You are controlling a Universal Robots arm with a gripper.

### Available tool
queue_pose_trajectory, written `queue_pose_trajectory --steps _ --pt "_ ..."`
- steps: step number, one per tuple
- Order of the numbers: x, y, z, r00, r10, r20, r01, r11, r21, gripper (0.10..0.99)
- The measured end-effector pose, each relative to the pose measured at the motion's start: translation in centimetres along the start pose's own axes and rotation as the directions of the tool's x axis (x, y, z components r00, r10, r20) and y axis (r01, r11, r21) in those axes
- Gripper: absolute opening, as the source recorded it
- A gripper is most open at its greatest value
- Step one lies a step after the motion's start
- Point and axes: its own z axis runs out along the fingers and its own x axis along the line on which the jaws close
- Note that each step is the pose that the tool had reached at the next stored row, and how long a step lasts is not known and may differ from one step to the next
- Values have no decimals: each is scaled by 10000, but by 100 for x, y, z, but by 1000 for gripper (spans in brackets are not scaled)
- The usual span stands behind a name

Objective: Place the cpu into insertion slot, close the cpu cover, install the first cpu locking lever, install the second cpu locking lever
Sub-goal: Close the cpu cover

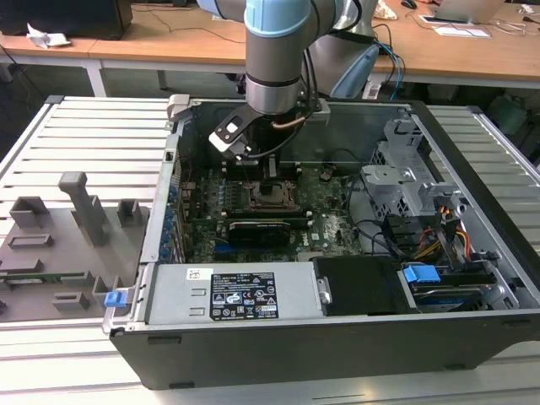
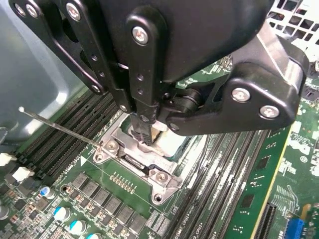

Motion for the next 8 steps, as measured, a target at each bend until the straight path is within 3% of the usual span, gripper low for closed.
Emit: queue_pose_trajectory --steps 3,8 --pt "0 1 -55 10000 -1 2 1 10000 2 106" --pt "-2 44 -55 10000 0 1 0 10000 1 106"
